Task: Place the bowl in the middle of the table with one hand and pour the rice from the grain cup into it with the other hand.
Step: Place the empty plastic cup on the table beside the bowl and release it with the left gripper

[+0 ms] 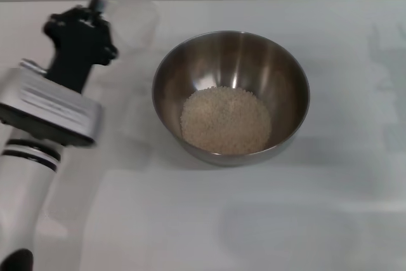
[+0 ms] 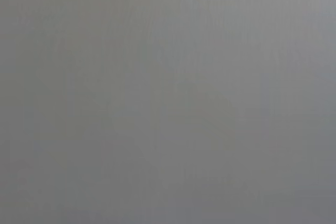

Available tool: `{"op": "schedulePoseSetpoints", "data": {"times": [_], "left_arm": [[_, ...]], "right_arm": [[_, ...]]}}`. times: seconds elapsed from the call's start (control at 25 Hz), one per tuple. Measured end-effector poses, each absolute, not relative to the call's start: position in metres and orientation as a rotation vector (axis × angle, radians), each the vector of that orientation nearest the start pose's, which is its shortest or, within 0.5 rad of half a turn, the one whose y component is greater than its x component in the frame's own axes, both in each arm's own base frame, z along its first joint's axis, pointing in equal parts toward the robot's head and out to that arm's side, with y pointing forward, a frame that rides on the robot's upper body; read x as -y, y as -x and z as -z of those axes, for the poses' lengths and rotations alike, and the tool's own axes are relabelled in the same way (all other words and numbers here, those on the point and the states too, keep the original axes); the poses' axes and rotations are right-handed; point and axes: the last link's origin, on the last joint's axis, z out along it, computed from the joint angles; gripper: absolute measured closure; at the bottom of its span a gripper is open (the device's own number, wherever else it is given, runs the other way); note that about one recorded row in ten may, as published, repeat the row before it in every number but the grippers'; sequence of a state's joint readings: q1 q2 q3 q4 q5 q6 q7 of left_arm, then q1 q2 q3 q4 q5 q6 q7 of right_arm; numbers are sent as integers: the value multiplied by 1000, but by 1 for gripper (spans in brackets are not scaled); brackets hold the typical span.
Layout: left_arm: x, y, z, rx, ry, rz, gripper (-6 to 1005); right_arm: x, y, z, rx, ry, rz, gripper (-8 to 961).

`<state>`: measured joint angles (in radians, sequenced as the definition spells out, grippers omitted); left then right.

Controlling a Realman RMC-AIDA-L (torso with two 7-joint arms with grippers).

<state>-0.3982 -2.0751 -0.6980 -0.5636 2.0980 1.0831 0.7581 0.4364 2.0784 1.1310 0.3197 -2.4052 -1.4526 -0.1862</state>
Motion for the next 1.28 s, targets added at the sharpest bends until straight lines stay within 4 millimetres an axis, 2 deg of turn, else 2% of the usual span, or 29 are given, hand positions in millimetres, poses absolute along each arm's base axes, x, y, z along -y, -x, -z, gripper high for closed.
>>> {"op": "schedulePoseSetpoints", "data": {"times": [0.04, 0.2, 0.44, 1.28], "left_arm": [[-337, 248, 54, -20, 1650, 368, 974], [-350, 273, 47, 266, 1654, 427, 974], [-359, 295, 51, 489, 1684, 448, 973], [-359, 312, 58, 676, 1716, 446, 974]], "right_arm": [[-343, -270, -39, -82, 1292, -795, 464], [-342, -270, -38, -83, 1295, -798, 464], [-340, -270, -38, -86, 1295, -798, 464], [-339, -270, -36, -82, 1304, -798, 463]]}}
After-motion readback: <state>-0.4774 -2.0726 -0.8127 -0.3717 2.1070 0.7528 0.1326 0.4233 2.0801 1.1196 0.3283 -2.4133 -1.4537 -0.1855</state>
